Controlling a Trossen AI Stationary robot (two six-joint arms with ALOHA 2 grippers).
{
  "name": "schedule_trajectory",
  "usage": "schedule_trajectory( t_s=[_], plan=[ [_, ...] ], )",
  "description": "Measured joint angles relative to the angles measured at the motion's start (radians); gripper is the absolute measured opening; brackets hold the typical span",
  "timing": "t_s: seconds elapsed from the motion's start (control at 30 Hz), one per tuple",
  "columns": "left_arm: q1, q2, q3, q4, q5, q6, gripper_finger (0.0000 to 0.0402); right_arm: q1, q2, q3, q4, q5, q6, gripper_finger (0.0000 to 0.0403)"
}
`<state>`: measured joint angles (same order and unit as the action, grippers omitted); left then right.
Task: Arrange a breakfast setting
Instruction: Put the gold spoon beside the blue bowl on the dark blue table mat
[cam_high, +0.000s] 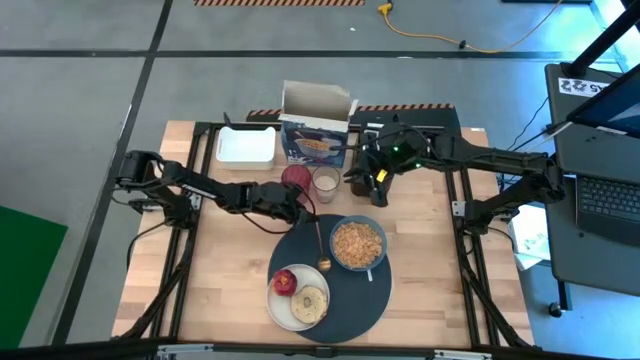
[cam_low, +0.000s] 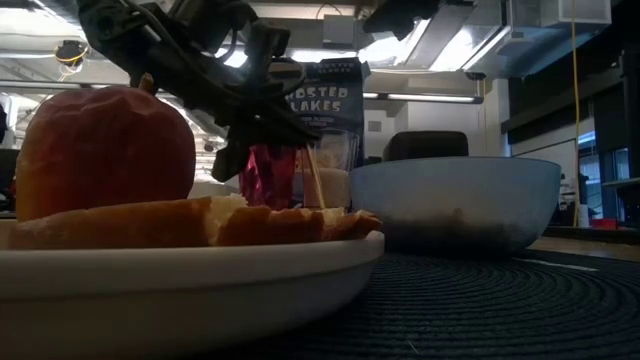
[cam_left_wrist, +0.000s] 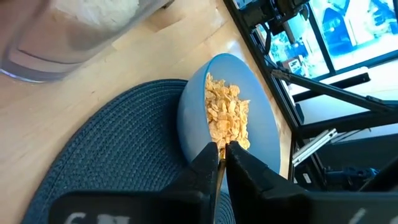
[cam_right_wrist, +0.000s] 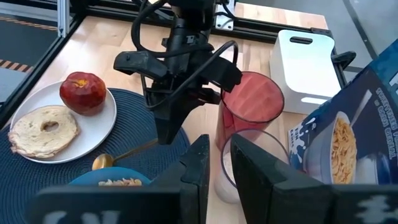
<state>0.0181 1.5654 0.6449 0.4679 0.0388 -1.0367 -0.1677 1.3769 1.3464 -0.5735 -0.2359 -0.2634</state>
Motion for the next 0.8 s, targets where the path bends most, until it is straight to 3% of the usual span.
schedule_trajectory(
  t_s=[0.8],
  plan=[
    [0.000, 0.003, -0.003, 0.052, 0.006, -0.009, 0.0143, 0.000, 0.000, 0.000, -0.004, -0.019, 0.035, 0.0067]
  ],
)
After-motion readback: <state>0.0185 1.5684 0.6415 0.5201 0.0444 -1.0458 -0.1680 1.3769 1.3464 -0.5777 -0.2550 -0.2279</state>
